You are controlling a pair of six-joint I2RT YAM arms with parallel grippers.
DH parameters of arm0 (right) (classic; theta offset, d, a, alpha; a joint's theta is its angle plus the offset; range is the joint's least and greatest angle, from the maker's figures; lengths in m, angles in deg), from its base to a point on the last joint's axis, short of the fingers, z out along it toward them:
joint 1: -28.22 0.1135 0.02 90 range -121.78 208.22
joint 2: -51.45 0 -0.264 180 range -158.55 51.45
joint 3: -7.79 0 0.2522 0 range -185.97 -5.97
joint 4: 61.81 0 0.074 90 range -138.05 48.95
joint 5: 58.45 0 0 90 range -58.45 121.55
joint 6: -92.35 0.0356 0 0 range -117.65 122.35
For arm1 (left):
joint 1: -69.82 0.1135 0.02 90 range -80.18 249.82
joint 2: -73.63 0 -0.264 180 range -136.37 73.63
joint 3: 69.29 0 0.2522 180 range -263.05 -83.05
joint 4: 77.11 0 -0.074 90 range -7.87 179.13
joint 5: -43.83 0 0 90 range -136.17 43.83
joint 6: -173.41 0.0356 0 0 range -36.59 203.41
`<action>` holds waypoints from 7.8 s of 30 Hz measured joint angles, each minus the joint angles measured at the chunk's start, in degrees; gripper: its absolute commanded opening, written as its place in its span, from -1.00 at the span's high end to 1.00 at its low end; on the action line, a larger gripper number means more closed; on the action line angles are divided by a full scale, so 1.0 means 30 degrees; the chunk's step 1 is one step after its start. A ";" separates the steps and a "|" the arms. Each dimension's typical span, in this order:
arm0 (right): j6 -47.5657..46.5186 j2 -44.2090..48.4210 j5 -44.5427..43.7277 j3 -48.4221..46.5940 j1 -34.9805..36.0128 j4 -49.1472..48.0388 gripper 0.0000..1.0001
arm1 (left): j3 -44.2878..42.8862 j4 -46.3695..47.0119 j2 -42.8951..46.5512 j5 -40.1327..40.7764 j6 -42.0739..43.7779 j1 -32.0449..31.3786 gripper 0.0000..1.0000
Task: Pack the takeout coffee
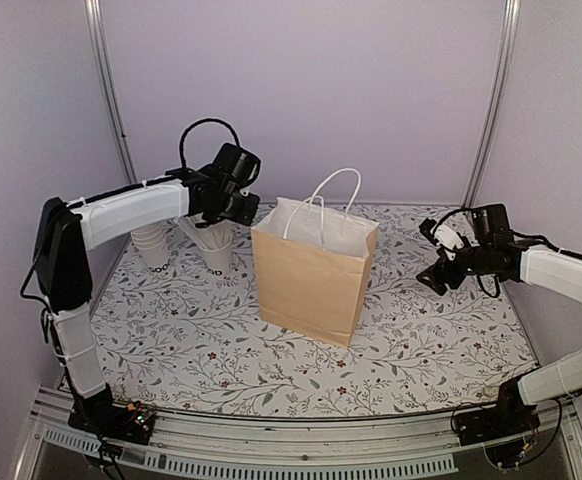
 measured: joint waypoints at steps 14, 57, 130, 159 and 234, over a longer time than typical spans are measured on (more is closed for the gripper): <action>-0.0044 -0.0248 0.0044 0.0000 0.0015 0.0044 -0.86 | -0.0168 -0.0619 0.3337 -0.2164 -0.0634 0.0488 0.10; -0.0189 -0.0911 0.0080 0.0000 0.0146 0.0393 -0.85 | -0.1931 -0.2120 0.0503 -0.3177 -0.0255 0.1486 1.00; -0.0495 -0.1814 0.0000 -0.0007 0.0517 0.0874 -0.83 | -0.0597 -0.1013 0.4379 -0.3045 0.2142 0.1027 0.45; -0.0583 -0.2725 0.0066 -0.0182 0.0933 0.1297 -0.83 | 0.8021 0.1297 1.0950 -0.7490 0.0612 0.1129 0.18; -0.0845 -0.3191 0.0138 -0.0299 0.1144 0.2157 -0.83 | 1.1519 1.3770 0.3126 -0.6258 1.4877 0.0124 0.57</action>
